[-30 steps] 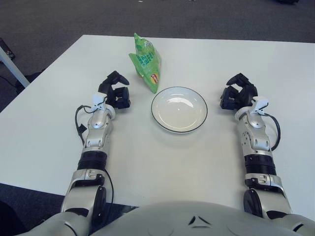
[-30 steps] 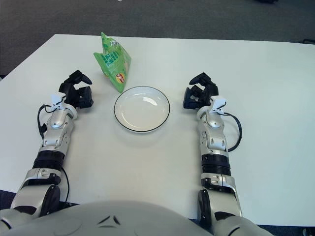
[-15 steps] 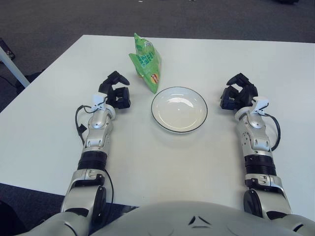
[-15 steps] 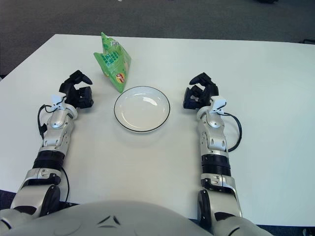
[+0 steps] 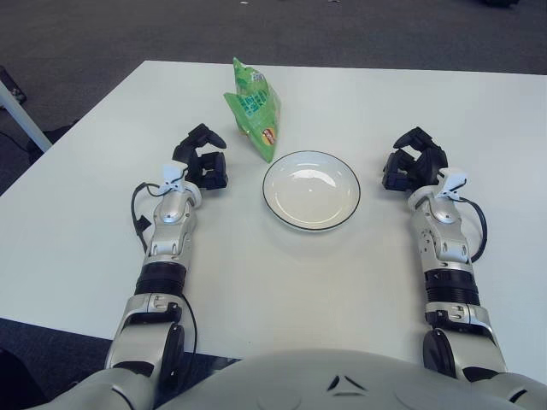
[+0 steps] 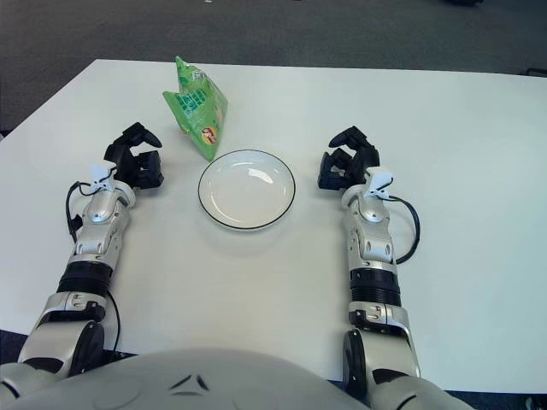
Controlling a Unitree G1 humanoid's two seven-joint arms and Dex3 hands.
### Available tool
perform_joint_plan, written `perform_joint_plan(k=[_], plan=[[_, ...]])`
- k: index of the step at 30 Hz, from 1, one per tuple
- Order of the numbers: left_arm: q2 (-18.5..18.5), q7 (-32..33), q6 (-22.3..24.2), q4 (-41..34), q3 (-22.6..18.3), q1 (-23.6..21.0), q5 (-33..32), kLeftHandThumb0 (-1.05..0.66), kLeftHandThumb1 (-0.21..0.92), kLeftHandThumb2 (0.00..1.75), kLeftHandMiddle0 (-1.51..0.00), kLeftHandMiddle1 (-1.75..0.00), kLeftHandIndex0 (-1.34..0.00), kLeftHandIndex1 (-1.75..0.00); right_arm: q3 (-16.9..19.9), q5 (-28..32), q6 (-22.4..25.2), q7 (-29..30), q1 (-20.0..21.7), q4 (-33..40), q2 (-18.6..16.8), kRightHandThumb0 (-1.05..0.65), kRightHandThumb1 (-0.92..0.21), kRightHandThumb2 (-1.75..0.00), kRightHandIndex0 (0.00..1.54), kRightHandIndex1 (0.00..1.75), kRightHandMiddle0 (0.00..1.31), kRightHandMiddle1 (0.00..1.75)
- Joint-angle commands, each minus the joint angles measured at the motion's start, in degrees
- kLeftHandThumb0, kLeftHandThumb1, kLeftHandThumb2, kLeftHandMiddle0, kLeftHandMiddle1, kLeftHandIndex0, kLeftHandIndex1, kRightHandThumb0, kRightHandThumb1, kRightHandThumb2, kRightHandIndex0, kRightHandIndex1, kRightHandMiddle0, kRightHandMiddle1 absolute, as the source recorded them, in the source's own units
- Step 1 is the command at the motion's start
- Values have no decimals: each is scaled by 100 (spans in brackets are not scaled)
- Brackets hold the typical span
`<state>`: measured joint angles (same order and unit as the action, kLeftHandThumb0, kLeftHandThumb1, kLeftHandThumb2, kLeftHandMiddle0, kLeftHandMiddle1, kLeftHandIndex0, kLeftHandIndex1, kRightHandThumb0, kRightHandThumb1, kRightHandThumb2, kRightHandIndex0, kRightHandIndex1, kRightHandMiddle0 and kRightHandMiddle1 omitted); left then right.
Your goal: Put the snack into the plate.
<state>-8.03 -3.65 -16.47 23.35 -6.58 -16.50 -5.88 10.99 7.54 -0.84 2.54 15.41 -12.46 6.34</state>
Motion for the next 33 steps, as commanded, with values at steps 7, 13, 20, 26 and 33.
perform_joint_plan(k=[7,13,20,26,33], plan=[[260,62,20,601,29,771,84,-50,27,137,-129,-175,-65,-175,-45,-46,19,48,-682,-378,-259,0,-4,-164,83,173,58,175],[221,-16,-119,796,-44,645,18,-50,28,137,-131,-175,-65,-175,-71,-61,2,82,-607,-457,-292,0,-4,-163,83,173,58,175],[103,-41,-469,1047,-49,516,132,-49,28,136,-132,-175,-64,-175,-85,-61,4,112,-571,-475,-323,0,-4,-163,83,173,58,175],[-226,-114,-941,1265,-37,313,332,-50,28,136,-133,-175,-64,-175,-119,-85,40,181,-542,-462,-370,0,-4,-163,83,173,58,175],[-704,-52,-1118,-70,98,473,897,-50,28,137,-134,-175,-65,-175,-164,-101,90,237,-536,-435,-396,0,-4,-163,84,171,58,175]])
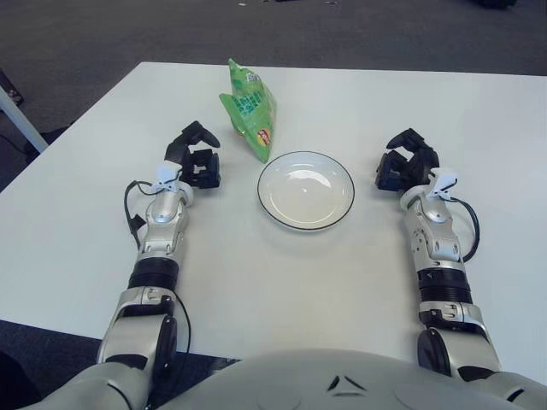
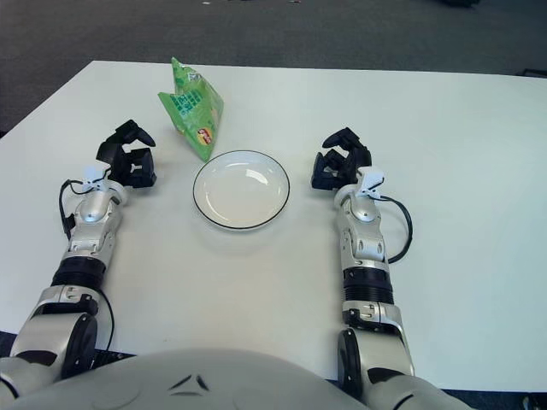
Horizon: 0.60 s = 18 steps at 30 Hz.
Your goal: Put the snack into the plate.
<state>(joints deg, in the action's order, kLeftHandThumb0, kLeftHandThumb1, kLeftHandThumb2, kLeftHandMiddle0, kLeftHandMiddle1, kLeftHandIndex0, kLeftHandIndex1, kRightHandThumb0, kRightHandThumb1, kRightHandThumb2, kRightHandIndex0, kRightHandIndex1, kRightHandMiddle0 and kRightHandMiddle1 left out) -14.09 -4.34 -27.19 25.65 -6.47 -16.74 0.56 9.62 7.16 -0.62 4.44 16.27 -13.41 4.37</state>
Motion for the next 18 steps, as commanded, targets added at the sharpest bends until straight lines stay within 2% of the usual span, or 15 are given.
perform_joint_plan(k=[1,4,9,18], plan=[[-137,30,-23,-463,92,528,321,-50,28,137,-134,-175,-65,-175,-31,-65,77,53,-620,-337,-200,0,-4,-163,84,171,58,175],[-244,79,44,-787,99,574,510,-50,27,137,-135,-175,-65,-175,-40,-73,107,64,-616,-325,-207,0,-4,-163,85,171,58,175],[-377,259,-64,-881,100,483,884,-50,28,137,-136,-175,-65,-175,-64,-94,165,58,-616,-298,-204,0,-3,-164,84,171,58,175],[-665,752,-417,-420,202,-134,1641,-50,27,138,-138,-175,-66,-175,-84,-162,235,51,-657,-217,-218,0,-4,-164,84,171,58,175]])
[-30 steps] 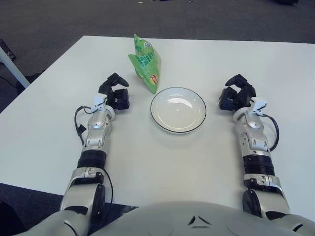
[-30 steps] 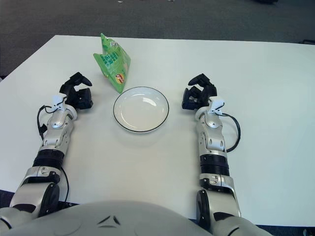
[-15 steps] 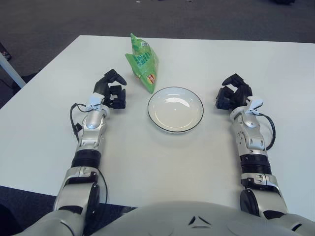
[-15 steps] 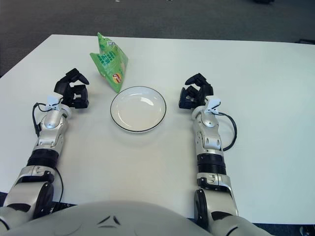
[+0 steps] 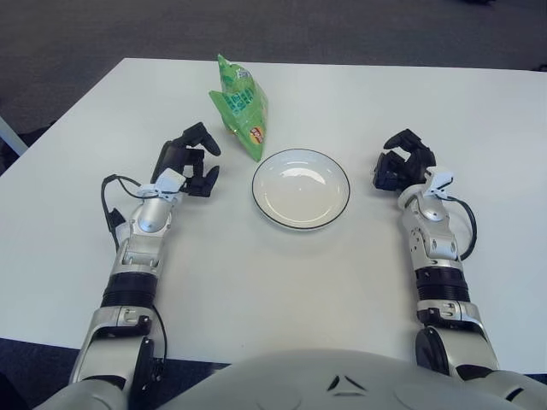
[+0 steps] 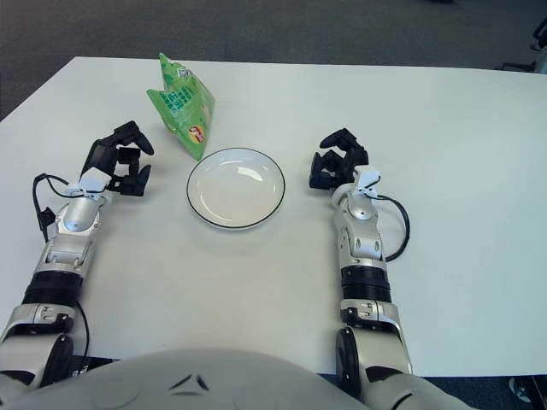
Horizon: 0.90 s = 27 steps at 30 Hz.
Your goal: Put the snack into the plate.
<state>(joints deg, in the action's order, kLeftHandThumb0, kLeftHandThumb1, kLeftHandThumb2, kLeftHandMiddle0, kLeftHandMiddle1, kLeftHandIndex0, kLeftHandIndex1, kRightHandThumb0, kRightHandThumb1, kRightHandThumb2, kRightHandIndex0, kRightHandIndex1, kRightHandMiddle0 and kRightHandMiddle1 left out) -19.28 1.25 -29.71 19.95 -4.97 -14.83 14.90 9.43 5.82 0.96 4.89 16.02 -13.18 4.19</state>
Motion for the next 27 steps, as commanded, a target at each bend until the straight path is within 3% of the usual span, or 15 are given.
perform_joint_plan(k=[1,10,20,27], plan=[[-184,264,-219,218,68,-402,290,-50,26,138,-138,-175,-66,-175,-67,-38,89,15,-641,-223,-202,0,-4,-163,84,171,58,175],[-399,654,-505,499,209,-727,714,-51,25,140,-138,-175,-67,-175,-71,-51,182,20,-701,-112,-197,0,-3,-164,85,171,58,175],[-455,629,-270,-37,344,-1040,953,-50,27,137,-135,-175,-65,-175,-73,-53,268,33,-719,-66,-183,0,-4,-164,84,172,58,175],[-656,412,-326,120,495,-1348,992,-50,29,135,-133,-175,-64,-175,-84,-102,266,83,-696,-108,-180,0,-4,-163,85,170,58,175]])
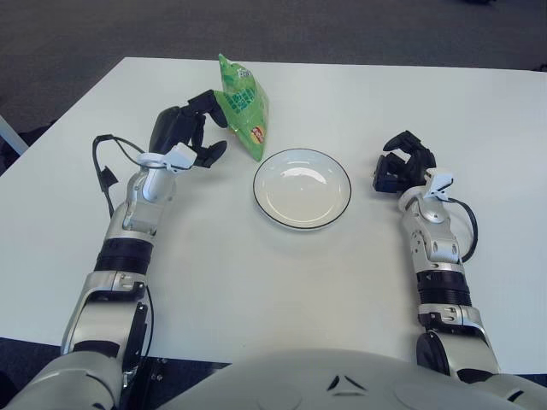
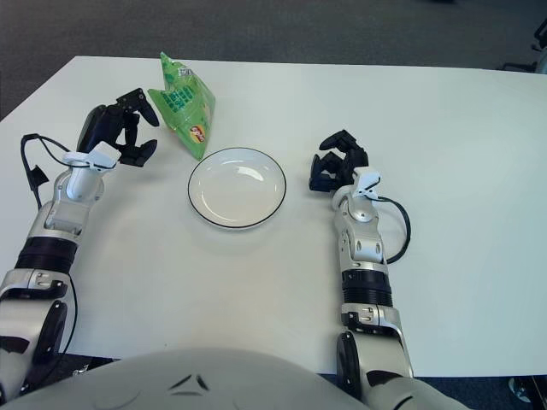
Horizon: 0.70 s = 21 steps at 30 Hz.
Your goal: Put the snack into the plate.
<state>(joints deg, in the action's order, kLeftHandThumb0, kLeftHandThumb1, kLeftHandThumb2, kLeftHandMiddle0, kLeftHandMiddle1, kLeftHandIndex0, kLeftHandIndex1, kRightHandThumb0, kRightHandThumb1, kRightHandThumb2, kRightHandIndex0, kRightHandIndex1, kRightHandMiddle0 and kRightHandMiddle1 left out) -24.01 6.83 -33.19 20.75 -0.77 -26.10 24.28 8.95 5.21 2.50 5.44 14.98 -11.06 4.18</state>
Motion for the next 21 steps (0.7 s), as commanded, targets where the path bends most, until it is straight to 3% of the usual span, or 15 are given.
perform_joint_plan(k=[1,11,21], plan=[[-217,-196,37,42,97,-259,46,-50,29,135,-133,-175,-64,-175,-39,-43,112,28,-595,-315,-177,0,-3,-163,85,170,58,175],[-538,-568,99,3,275,-530,131,-49,29,135,-131,-175,-64,-175,-59,-55,114,22,-570,-352,-165,0,-4,-163,85,169,58,175],[-980,343,-209,416,647,-1188,1435,-50,29,135,-130,-175,-64,-175,-61,-49,127,3,-556,-373,-152,0,-4,-162,85,169,58,175]])
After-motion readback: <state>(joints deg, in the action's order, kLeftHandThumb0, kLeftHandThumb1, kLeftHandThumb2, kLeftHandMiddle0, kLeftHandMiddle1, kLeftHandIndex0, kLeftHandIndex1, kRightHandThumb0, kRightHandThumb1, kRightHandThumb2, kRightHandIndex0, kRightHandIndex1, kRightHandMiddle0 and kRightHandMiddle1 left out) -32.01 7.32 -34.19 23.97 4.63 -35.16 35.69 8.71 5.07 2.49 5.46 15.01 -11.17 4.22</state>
